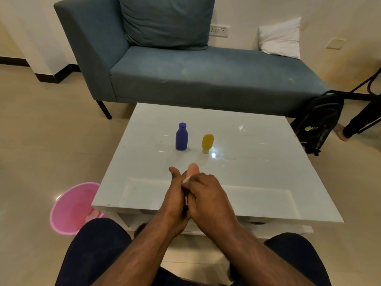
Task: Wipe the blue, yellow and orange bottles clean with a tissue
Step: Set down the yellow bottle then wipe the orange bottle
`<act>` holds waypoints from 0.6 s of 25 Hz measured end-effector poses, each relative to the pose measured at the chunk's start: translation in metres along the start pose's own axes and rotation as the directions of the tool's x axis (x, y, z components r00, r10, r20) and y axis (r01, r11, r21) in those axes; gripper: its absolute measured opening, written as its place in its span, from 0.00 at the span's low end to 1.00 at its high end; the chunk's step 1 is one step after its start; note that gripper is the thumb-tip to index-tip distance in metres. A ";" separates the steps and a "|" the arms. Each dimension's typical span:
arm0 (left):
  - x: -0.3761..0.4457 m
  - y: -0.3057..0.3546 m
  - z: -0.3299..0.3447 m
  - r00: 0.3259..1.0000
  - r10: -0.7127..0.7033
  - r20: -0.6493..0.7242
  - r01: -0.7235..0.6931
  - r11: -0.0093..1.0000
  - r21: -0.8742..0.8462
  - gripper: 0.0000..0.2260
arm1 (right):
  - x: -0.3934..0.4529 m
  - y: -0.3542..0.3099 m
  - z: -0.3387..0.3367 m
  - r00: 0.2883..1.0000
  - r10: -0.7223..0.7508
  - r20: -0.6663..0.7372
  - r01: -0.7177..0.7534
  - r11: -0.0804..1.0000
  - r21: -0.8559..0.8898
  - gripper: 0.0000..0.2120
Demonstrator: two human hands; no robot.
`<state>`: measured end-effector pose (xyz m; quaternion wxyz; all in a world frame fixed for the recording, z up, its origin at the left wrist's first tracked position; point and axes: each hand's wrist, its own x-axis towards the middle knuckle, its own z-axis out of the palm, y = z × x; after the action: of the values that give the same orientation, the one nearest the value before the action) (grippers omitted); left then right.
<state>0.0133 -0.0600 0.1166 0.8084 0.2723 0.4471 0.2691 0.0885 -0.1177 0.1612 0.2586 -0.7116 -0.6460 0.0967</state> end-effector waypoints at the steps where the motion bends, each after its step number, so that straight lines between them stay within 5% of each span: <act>1: 0.001 0.000 -0.001 1.000 0.006 0.001 -0.006 1.000 0.003 0.32 | -0.004 0.001 0.000 1.000 0.020 0.023 -0.020 1.000 0.024 0.10; 5: -0.005 -0.004 0.009 1.000 0.025 0.000 -0.025 0.995 0.096 0.36 | 0.026 0.011 -0.007 0.983 0.163 -0.085 -0.161 0.987 0.026 0.10; 11: 0.003 0.003 0.001 0.999 0.051 -0.005 -0.051 0.996 0.070 0.32 | 0.008 0.003 -0.006 1.000 0.003 0.004 -0.003 0.996 0.093 0.10; 15: 0.001 -0.004 0.007 0.997 0.043 -0.059 -0.033 0.987 0.160 0.34 | 0.044 0.019 -0.013 0.959 0.272 -0.082 -0.262 0.958 0.117 0.10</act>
<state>0.0211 -0.0637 0.1164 0.7647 0.3357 0.4866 0.2565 0.1176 -0.0794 0.1720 0.3114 -0.7816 -0.5246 0.1298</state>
